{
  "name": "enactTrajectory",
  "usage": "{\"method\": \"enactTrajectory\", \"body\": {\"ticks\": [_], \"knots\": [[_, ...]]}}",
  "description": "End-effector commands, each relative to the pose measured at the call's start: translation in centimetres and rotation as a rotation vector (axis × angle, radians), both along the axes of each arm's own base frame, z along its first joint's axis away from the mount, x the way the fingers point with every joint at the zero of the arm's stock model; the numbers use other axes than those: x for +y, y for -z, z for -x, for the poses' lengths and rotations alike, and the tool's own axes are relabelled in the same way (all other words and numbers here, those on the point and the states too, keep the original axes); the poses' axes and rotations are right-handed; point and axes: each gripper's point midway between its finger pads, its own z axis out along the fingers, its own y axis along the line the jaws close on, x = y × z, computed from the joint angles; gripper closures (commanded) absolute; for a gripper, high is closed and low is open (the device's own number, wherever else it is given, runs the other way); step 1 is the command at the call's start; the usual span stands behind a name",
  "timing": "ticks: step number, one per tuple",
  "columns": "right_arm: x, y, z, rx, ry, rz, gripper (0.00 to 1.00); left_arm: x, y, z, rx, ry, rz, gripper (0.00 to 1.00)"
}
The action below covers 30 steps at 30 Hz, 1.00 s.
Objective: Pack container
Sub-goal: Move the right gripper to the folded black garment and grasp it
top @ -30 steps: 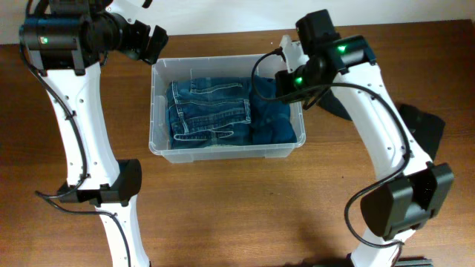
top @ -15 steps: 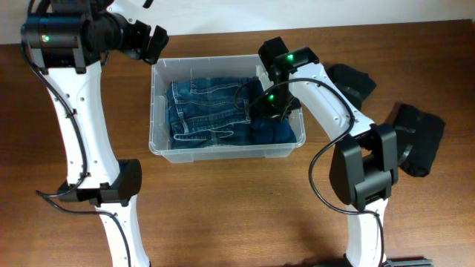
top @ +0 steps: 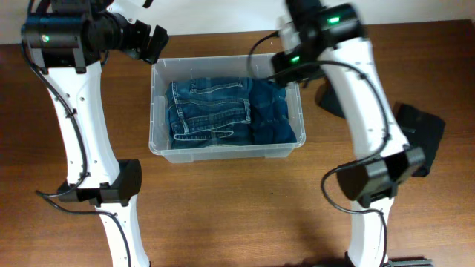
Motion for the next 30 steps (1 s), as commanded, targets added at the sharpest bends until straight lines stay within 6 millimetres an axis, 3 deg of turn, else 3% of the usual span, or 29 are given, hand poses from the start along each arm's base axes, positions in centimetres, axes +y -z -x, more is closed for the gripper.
{"method": "enactTrajectory", "body": {"ticks": [1,5,8,12,14,16,19,22,30], "knots": [[-8.0,-1.4,0.0,0.008,0.173,0.012,0.28,-0.1,-0.1,0.2,0.005,-0.001,0.019,0.01],[-18.0,0.2,1.2,0.088,0.405,0.001,0.24,0.0,-0.1,0.1,0.004,-0.004,0.015,0.01],[-23.9,2.0,3.3,0.158,0.548,-0.007,0.23,0.0,-0.1,0.1,0.004,-0.006,0.013,0.01],[-29.3,5.3,6.9,0.281,0.699,-0.034,0.21,0.0,-0.1,0.1,0.004,-0.006,0.013,0.01],[-30.7,6.7,8.2,0.326,0.743,-0.047,0.21,0.0,-0.1,0.1,0.004,-0.006,0.013,0.01],[-32.5,9.5,10.0,0.383,0.801,-0.085,0.19,0.0,-0.1,0.1,0.004,-0.006,0.013,0.01],[-32.6,12.1,10.0,0.353,0.757,-0.257,0.18,0.0,-0.1,0.1,0.004,-0.006,0.013,0.01],[-33.6,13.7,10.4,0.304,0.764,-0.378,0.18,0.0,-0.1,0.1,0.004,-0.006,0.013,0.0],[-38.2,16.9,12.9,0.204,0.848,-0.434,0.15,0.0,-0.2,0.1,0.001,-0.006,0.013,0.01]]}}
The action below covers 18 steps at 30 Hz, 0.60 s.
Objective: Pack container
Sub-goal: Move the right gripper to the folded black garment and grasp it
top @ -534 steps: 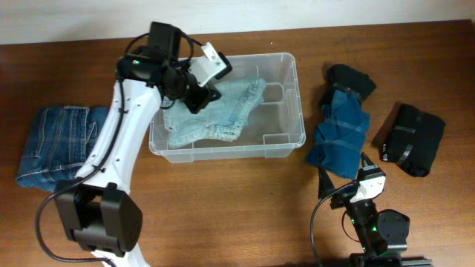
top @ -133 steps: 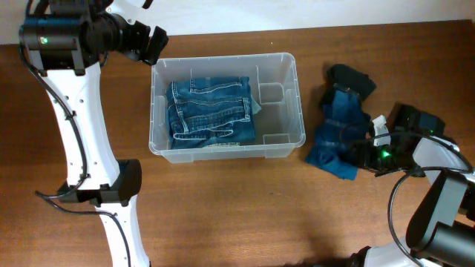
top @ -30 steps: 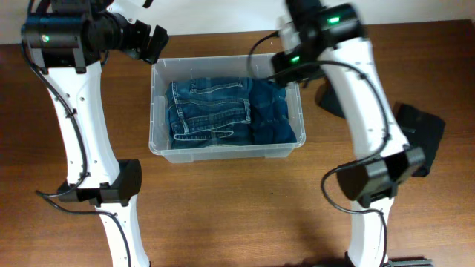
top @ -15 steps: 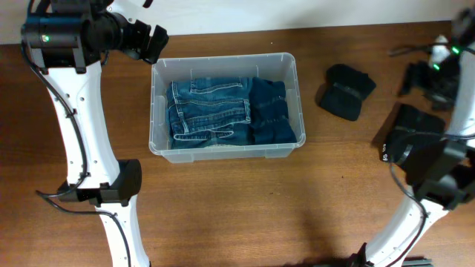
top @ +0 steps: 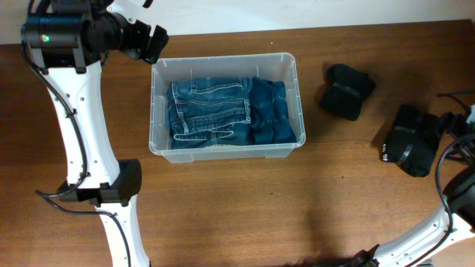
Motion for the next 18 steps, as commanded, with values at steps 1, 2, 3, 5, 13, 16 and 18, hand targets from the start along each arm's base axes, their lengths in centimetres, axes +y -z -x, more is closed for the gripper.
{"method": "enactTrajectory", "body": {"ticks": [1,2,3,5,13,16,18], "knots": [[-0.1,0.6,0.1,-0.07,0.009,-0.033,0.15,0.0,-0.2,0.1,0.002,-0.006,0.014,0.01],[-0.3,0.9,0.2,-0.073,0.016,-0.028,0.15,0.0,-0.2,0.1,0.002,-0.006,0.014,0.01],[-0.5,1.2,0.3,-0.076,0.019,-0.024,0.15,0.0,-0.2,0.1,0.002,-0.006,0.014,0.01],[-0.6,1.9,0.3,-0.083,0.014,-0.017,0.15,0.0,-0.2,0.1,0.002,-0.006,0.014,0.01],[0.1,4.0,-0.3,-0.137,0.013,-0.029,0.15,0.3,-0.1,0.0,-0.003,-0.008,-0.002,0.01],[0.5,4.2,-0.8,-0.171,0.014,-0.05,0.2,1.4,0.0,-0.2,-0.005,-0.049,-0.04,0.01],[0.9,4.4,-1.1,-0.184,0.008,-0.058,0.28,1.6,0.0,-0.2,-0.005,-0.057,-0.046,0.01]]}}
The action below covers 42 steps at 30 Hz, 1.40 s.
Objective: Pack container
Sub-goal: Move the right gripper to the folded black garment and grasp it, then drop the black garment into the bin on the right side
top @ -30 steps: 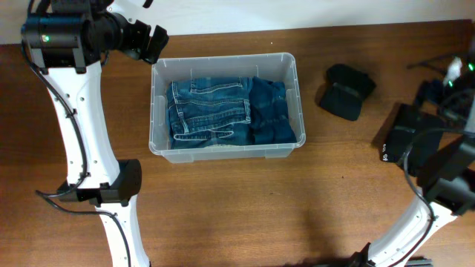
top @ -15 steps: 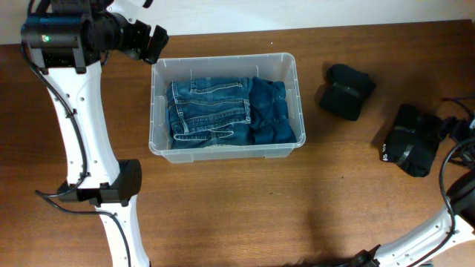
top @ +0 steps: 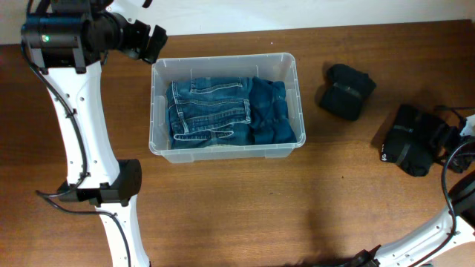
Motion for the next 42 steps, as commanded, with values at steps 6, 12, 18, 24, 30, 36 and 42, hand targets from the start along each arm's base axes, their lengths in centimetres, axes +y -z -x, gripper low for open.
{"method": "enactTrajectory", "body": {"ticks": [6,12,18,24,30,36,42], "knots": [[3.5,0.6,-1.8,-0.043,-0.075,-0.042,0.73,2.2,-0.4,-0.6,-0.026,-0.072,-0.046,0.01],[5.1,-0.4,-3.6,-0.048,-0.131,-0.033,0.96,4.1,-0.6,-1.0,-0.039,-0.112,-0.05,0.01],[6.7,-10.0,-6.3,-0.177,-0.284,-0.007,0.96,7.4,-0.7,-1.2,-0.026,-0.241,0.013,0.01],[15.8,-22.3,-9.2,-0.327,-0.592,0.075,0.96,7.9,-0.6,-1.1,0.0,-0.332,0.095,0.01],[30.7,-27.7,-12.2,-0.46,-0.81,0.054,0.96,7.9,0.1,-0.4,0.043,-0.341,0.098,0.01],[38.4,-27.0,-13.8,-0.413,-0.78,0.069,0.96,7.9,0.8,-0.5,0.076,-0.378,0.125,0.01],[41.3,-22.3,-13.7,-0.24,-0.697,0.214,0.96,7.9,4.1,-0.8,0.185,-0.388,0.116,0.01]]}}
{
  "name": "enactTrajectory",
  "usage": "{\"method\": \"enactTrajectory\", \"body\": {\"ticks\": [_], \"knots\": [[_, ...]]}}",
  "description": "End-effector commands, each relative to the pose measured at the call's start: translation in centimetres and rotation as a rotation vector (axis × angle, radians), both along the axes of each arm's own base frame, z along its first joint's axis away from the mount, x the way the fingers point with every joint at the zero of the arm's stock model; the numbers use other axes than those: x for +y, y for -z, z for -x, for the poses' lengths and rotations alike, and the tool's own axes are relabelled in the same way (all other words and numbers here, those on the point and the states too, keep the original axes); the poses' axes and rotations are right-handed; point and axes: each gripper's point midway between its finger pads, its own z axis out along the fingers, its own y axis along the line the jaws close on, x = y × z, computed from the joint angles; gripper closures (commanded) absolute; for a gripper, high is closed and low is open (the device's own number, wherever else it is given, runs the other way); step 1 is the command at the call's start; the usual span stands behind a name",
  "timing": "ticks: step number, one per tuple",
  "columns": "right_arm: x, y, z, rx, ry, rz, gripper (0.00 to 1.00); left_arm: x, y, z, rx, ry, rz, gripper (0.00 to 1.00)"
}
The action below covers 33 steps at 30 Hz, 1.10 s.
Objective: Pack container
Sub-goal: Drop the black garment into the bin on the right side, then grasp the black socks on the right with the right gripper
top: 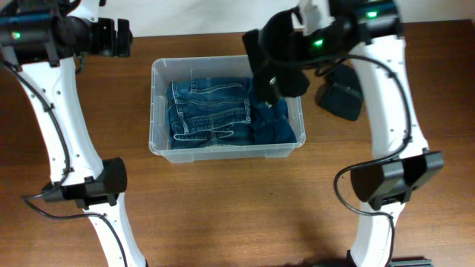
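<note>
A clear plastic container [159, 111] stands at mid-table with folded blue jeans [211, 111] filling most of it. My right gripper [286, 74] hangs over the container's right end, shut on a black folded garment [267, 55] that hides the fingers. A second black garment [343, 93] lies on the table just right of the container. My left gripper [119, 37] is open and holds nothing, at the back left, off the container's far left corner.
The right arm's base [390, 185] stands on the wooden table [245, 208] at the front right and the left arm's base [93, 189] at the front left. A pale wall runs along the table's back edge.
My right gripper was at the black garment by the table's right edge; now it is over the container's right end holding it, and that spot is bare. The left gripper has shifted left.
At first my right gripper was above the container's back right corner, with two black garments lying to the right. Then it was out at the far right garment, twice. Now that garment hangs in it over the container, beside the jeans.
</note>
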Motion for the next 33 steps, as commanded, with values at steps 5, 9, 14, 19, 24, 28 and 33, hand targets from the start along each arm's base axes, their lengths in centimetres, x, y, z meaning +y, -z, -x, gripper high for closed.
{"method": "enactTrajectory", "body": {"ticks": [5,9,14,19,24,28,33], "knots": [[1.9,7.2,1.4,0.174,0.143,0.116,0.96,0.2,2.8,-0.3,0.089,-0.019,0.011,0.01],[1.6,10.9,2.6,0.259,0.145,0.143,0.96,0.3,2.6,-0.6,0.072,-0.02,0.01,0.01],[1.3,11.8,3.7,0.285,0.088,0.175,0.3,0.3,2.4,-0.9,0.058,-0.019,0.009,0.01],[0.9,4.9,1.6,0.075,0.049,0.171,0.07,0.3,2.2,-1.1,0.05,-0.019,0.009,0.01],[-4.3,0.1,0.0,-0.062,0.159,0.316,0.0,0.3,2.2,-1.1,0.047,-0.019,0.008,0.01],[-11.6,0.9,-0.1,0.007,0.286,0.34,0.01,0.3,2.2,-1.1,0.047,-0.019,0.009,0.01],[-21.6,3.2,0.3,0.103,0.454,0.21,0.01,0.3,2.2,-1.1,0.049,-0.018,0.009,0.01]]}}
